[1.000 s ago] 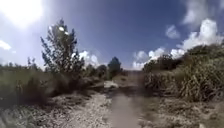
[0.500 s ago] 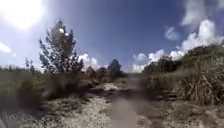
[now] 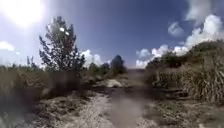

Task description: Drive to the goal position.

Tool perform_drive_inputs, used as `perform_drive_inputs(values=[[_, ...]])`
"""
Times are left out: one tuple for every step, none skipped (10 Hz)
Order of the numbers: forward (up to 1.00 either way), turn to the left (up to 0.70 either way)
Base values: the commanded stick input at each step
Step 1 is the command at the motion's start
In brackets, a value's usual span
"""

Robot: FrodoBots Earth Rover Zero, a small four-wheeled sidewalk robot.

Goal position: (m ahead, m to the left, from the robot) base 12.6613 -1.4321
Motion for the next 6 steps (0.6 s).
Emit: perform_drive_inputs(values=[[0.45,0.0],[0.45,0.0],[0.45,0.0],[0.45,0.0],[0.45,0.0],[0.45,0.0]])
